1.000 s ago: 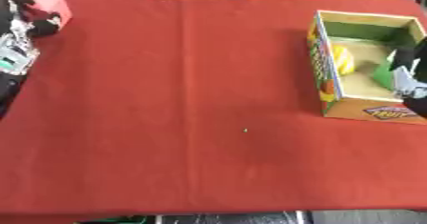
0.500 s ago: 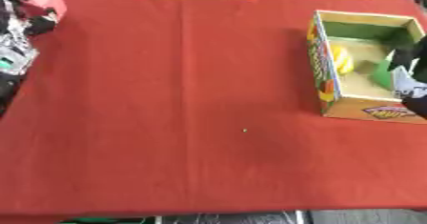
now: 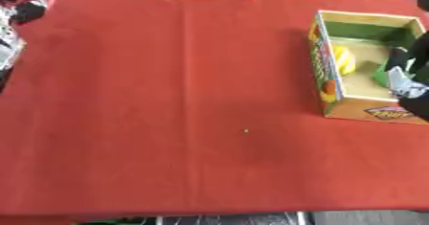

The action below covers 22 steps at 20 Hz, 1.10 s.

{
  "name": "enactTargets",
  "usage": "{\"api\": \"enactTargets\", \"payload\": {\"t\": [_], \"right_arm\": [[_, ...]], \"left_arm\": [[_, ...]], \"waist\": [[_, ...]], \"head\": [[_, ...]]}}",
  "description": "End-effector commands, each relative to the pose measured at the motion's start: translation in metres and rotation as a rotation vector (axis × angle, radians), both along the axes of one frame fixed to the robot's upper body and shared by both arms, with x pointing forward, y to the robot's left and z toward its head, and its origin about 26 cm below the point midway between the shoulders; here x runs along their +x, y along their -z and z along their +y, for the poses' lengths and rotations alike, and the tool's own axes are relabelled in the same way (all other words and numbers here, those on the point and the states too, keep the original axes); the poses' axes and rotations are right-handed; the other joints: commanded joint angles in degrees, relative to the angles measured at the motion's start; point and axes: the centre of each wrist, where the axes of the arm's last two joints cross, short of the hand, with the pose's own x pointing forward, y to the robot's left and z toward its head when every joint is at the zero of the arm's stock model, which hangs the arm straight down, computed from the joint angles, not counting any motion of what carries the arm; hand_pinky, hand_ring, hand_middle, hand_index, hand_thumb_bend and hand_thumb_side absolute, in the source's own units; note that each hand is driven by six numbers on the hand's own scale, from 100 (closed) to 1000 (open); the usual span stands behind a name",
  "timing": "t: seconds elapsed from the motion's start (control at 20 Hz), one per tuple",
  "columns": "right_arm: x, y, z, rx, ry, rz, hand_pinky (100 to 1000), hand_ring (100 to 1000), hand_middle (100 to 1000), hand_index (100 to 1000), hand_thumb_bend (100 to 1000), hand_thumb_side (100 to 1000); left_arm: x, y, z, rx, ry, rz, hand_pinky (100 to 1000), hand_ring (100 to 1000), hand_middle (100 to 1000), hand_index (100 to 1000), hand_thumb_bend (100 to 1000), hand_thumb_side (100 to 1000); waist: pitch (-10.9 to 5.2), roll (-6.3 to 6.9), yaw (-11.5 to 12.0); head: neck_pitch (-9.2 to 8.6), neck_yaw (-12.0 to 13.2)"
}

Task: Pick up the objects with one hand, pass them to the other hand, and then place them into the box on the other side of the table.

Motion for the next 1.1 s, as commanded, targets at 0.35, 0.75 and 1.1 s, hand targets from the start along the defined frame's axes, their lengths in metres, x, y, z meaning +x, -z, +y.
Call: {"api": "enactTargets", "payload": {"t": [0.35, 0.75, 1.1], "right_arm": [[0.003, -0.023, 0.014, -0.064, -0.134, -0.042, 670, 380, 422, 917, 100, 241], [0.008, -0.033, 0.053, -0.065, -0.436, 0.043, 661, 369, 409, 916, 100, 446], [0.013, -0.032, 0.085, -0.037, -0.630, 0.179, 652, 360, 390, 918, 100, 607]], "left_arm": [[-0.046, -0.074, -0.045, 0.173, 0.454, -0.040, 730, 560, 458, 591, 152, 100], [-0.096, -0.095, -0.119, 0.317, 0.858, 0.044, 734, 562, 458, 593, 161, 100], [-0.124, -0.105, -0.167, 0.349, 1.091, 0.081, 739, 563, 458, 594, 164, 100]], "waist": [[-3.54, 1.33, 1.5], [-4.67, 2.20, 3.1], [-4.93, 2.81, 4.5]], "head": [[-0.13, -1.3], [-0.13, -2.4], [-0.13, -2.7]]}}
